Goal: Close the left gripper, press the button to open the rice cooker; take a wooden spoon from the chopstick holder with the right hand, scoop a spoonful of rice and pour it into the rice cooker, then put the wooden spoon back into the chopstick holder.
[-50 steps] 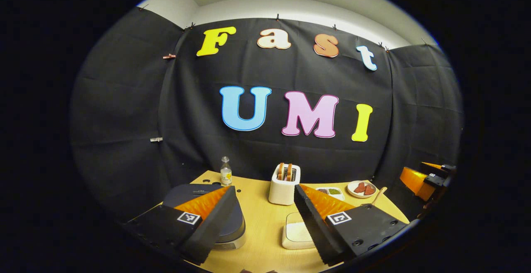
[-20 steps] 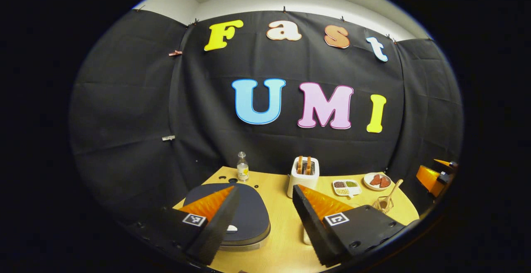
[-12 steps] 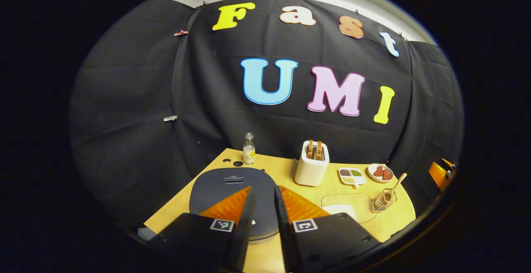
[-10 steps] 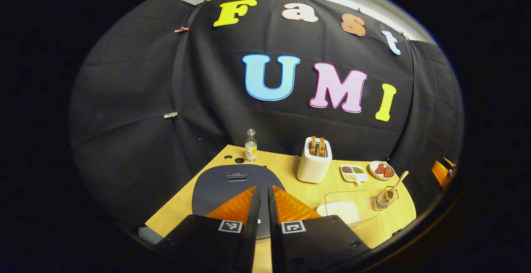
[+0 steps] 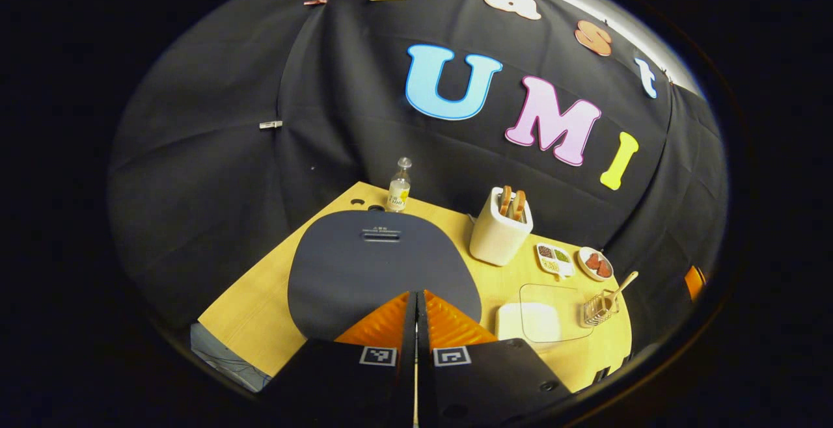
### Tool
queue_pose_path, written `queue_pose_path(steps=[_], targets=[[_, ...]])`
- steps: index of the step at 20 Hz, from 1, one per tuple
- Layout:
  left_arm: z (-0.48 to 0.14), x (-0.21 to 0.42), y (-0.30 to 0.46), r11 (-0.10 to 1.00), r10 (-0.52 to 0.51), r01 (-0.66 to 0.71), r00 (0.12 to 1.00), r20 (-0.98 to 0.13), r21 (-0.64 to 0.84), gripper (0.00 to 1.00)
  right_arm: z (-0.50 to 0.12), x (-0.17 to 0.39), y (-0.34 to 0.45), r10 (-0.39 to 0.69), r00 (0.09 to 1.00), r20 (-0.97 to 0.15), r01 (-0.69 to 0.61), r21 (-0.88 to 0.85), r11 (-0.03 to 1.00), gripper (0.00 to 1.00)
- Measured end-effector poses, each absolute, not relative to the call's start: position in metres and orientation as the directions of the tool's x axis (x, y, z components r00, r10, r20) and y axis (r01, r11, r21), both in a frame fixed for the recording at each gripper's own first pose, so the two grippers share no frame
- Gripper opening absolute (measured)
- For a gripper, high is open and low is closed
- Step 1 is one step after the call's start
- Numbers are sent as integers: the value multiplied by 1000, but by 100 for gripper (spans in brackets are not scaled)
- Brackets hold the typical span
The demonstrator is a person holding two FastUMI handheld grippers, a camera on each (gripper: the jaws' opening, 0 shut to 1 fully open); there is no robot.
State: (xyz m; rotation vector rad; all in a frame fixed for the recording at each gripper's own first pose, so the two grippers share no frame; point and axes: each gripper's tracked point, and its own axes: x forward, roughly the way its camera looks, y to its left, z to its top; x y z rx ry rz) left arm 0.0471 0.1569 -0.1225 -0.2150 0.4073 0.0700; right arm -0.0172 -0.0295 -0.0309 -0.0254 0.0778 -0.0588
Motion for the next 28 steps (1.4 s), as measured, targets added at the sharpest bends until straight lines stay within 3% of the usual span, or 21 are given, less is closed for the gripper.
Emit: queue_pose_path(steps=[10,19,25,28], targets=[[-163,50,162,963,-3,-124,882,-472,-238,7,-39,-19,-41,-85,991,-103,83,-15,996,98],[-173,49,161,980,-13,-93,856,-517,-179,6,-49,-20,-43,-90,987,-136,87,-26,996,99],[-153,45,159,982,23,-102,896,-444,-156,6,-49,-19,-37,-71,988,-138,70,-11,998,99],[-99,38,160,982,102,-144,947,-306,-119,6,-50,-18,-36,-59,988,-141,57,-16,998,99]])
